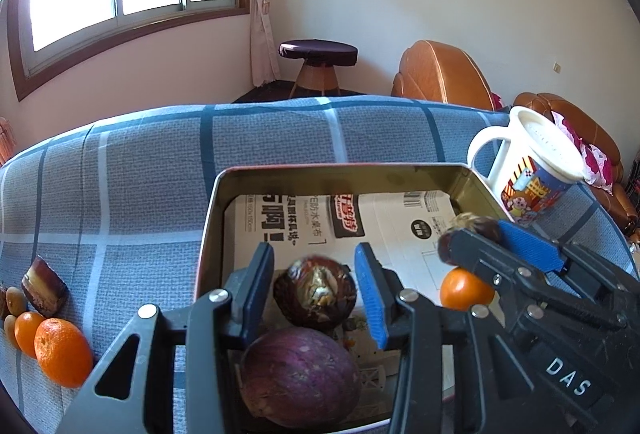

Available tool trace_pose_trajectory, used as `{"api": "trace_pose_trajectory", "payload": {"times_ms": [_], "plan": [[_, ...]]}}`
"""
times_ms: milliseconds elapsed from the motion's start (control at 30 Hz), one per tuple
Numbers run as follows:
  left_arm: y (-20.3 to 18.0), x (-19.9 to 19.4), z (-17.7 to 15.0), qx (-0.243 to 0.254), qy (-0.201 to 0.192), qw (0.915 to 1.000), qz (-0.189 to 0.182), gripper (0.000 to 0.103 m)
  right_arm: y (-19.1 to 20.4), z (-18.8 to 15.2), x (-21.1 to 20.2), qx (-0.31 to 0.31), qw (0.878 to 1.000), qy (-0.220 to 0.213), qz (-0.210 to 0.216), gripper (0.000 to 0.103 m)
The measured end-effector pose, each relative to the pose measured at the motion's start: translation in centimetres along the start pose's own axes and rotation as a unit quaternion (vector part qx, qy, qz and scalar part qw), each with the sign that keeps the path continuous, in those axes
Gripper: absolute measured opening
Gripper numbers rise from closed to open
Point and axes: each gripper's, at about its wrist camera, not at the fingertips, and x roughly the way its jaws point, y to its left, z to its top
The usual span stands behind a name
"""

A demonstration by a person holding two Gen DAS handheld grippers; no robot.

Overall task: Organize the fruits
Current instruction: 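Carry both dark brown fruits into the tin and open both tools, then move both open tools back from the tin toward the remaining fruits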

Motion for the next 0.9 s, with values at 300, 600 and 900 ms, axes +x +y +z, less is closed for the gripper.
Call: {"api": "trace_pose_trajectory", "payload": {"times_ms": [300, 600, 900], "plan": [[1.2, -3.3, 0.3, -0.040, -0.057, 0.9971, 0.031, 0.088, -0.7, 0.4, -3.4, 0.034, 0.996, -0.087, 0.012, 0.072], [3.9, -6.0, -0.7, -0.063, -0.097, 0.9918, 0.055, 0.103, 0.3, 0.1, -5.1, 0.023, 0.986, -0.161, -0.027, 0.089], [7.3, -8.1, -3.3, -0.043, -0.135, 0.9763, 0.164, 0.103, 1.9, -1.9, -7.9, -0.002, 0.967, -0.247, -0.057, 0.089]]}}
